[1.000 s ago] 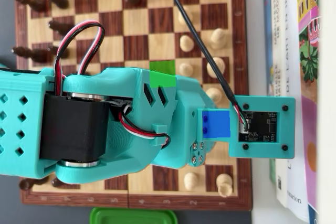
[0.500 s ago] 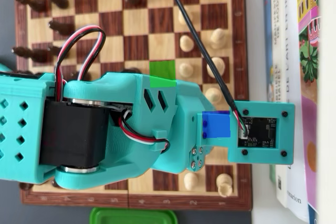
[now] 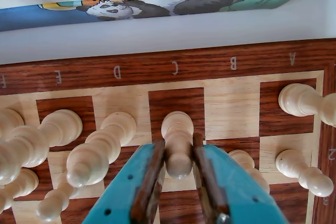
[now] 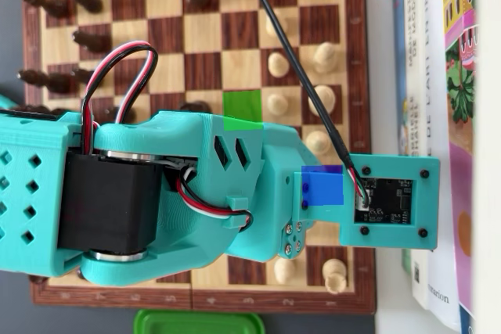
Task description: Play chess
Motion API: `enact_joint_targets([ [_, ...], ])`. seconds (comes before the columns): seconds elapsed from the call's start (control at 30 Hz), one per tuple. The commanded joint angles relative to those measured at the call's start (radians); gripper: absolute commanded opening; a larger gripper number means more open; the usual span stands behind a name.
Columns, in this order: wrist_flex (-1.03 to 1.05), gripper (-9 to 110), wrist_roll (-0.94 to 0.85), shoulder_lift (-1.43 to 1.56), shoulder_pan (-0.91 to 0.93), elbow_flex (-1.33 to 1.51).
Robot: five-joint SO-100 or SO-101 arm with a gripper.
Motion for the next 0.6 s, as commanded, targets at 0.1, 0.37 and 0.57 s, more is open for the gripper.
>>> enact_joint_targets([
  [0.1, 0.003, 4, 0.005, 0.083, -0.009, -0.031],
  [0.37, 0.002, 4, 0.006, 0.225, -0.011, 0.081],
  [0.57, 0.002, 4, 0.008, 0.298, -0.02, 0.147],
])
